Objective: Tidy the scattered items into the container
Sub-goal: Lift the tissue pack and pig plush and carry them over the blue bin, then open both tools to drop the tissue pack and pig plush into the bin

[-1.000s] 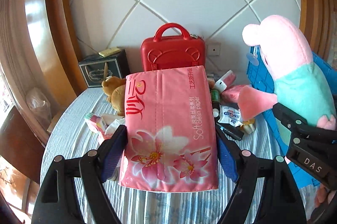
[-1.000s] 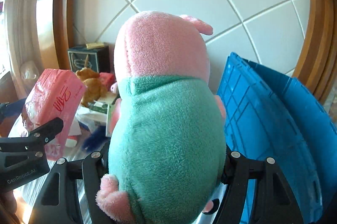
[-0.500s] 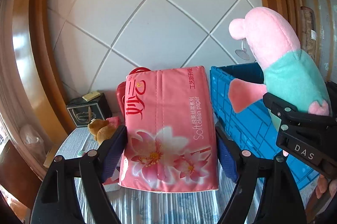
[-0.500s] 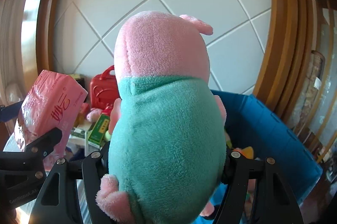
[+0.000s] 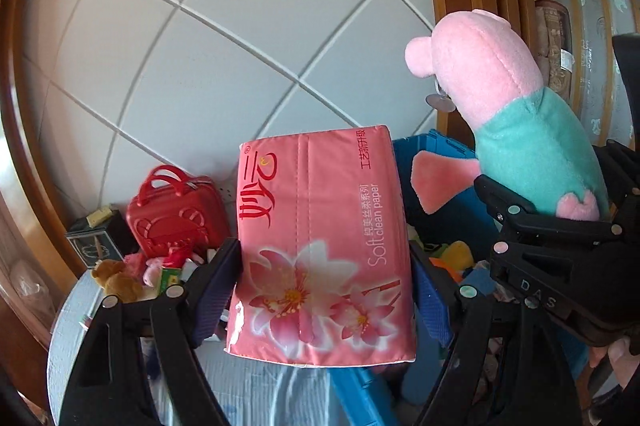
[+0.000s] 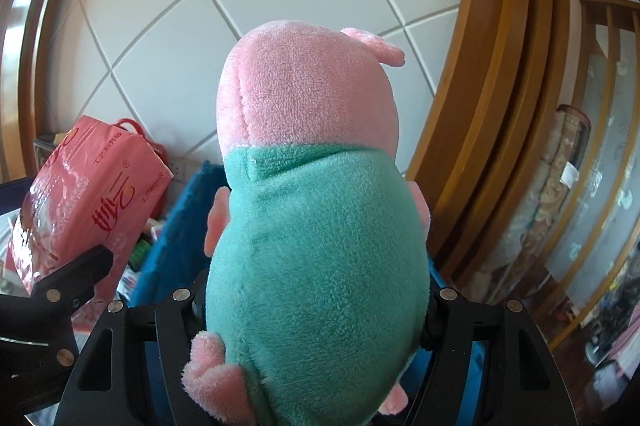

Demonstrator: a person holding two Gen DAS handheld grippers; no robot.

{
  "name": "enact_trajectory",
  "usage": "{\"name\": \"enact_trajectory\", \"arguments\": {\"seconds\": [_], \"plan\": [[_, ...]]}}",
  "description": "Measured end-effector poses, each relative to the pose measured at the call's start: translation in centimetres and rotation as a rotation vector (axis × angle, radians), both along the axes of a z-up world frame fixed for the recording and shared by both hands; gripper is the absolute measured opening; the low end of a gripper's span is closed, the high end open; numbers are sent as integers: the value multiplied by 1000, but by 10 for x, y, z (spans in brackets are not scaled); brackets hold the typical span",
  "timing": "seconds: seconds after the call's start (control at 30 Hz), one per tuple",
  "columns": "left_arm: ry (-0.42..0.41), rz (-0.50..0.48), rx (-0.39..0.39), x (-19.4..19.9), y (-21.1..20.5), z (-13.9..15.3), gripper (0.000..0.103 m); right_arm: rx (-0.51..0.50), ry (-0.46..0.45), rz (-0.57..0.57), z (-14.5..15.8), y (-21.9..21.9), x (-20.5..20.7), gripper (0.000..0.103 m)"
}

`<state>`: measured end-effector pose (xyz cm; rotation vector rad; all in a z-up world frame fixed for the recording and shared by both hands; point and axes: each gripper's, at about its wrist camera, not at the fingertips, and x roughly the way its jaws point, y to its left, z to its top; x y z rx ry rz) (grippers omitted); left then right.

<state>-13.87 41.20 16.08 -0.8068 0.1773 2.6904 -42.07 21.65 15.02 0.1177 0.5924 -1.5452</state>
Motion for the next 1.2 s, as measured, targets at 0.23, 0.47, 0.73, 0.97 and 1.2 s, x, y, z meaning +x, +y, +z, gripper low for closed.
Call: {"name": "enact_trajectory", "arguments": {"seconds": [0.23,0.47,0.73,0.97,1.2], "plan": [[-330,-8,-123,-66,92,-57,81,249,17,47,-44,-75,-73,70],[-600,24,-147,-99,118,-119,81,541,54,89,-124,-125,-97,71],[-682,22,-206,-92,138,-145,84,762,49,68,-179,-143,-118,75],[-692,8,-175,-92,133,-134,85,727,72,98,-168,-133,-120,96],[-598,-11,-86,-70,118,-95,85,639,72,141,-133,-112,-129,102]]}}
